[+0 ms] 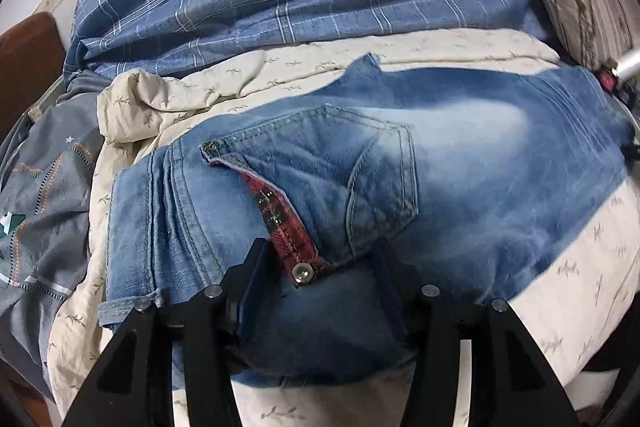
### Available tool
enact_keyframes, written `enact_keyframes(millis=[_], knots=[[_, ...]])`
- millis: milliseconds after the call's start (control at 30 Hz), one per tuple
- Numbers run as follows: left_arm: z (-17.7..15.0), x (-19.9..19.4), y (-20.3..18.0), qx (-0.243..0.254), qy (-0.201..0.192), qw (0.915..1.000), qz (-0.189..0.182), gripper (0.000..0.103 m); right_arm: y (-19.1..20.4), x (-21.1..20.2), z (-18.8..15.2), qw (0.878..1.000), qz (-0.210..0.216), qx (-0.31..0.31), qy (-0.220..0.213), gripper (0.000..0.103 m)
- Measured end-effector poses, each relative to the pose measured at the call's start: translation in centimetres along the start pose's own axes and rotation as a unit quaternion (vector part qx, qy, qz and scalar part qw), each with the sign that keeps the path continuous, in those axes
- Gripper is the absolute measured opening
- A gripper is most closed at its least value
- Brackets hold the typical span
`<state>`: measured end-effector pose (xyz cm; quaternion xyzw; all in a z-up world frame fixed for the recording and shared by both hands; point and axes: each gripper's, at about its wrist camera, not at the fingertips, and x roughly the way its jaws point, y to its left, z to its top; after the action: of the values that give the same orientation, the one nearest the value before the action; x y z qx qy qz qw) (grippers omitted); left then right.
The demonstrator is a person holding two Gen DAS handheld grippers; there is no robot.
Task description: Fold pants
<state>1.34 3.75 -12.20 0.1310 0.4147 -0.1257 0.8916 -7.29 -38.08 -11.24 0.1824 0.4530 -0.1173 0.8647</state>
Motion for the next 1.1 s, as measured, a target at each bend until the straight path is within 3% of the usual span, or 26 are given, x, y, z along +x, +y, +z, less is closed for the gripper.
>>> enact_keyframes(millis=[67,167,300,433,633,733,933,1000,1100], knots=[[-0.3,-0.2,0.4,-0.005,0.002,0.9999,-0.010,0.055,0.0,-0.6,-0.8,1.000,-0.001,0.001,-0.002,0.011],[-0.2,-0.7,1.5,-0.035,-0.001,0.9988,-0.033,0.055,1.3,-2.8,-0.7,0.998,0.028,-0.006,-0.055,0.011],[0.9,-2.3,2.5,-0.077,-0.045,0.9955,-0.031,0.054,3.8,-3.6,-0.1,0.991,0.083,-0.014,-0.106,0.011],[2.0,-2.7,2.4,-0.104,-0.063,0.9925,-0.015,0.054,8.3,-1.3,0.4,0.990,0.103,-0.053,-0.076,0.011],[2.1,-0.3,1.8,-0.097,-0.005,0.9951,0.015,0.054,15.1,1.3,-1.3,0.982,0.128,-0.138,-0.026,0.011],[1.7,-0.4,1.2,-0.065,-0.008,0.9975,0.028,0.055,17.6,2.6,-2.6,0.975,0.146,-0.170,0.001,0.011],[1.1,-0.5,1.5,-0.050,0.003,0.9986,0.014,0.055,22.0,5.0,-5.5,0.958,0.159,-0.233,0.050,0.012],[0.8,-0.6,1.5,-0.045,0.005,0.9989,0.008,0.055,23.0,5.1,-6.4,0.953,0.154,-0.255,0.047,0.012],[0.2,-0.8,1.4,-0.032,0.012,0.9994,-0.006,0.055,23.6,5.3,-7.3,0.941,0.183,-0.275,0.072,0.013]])
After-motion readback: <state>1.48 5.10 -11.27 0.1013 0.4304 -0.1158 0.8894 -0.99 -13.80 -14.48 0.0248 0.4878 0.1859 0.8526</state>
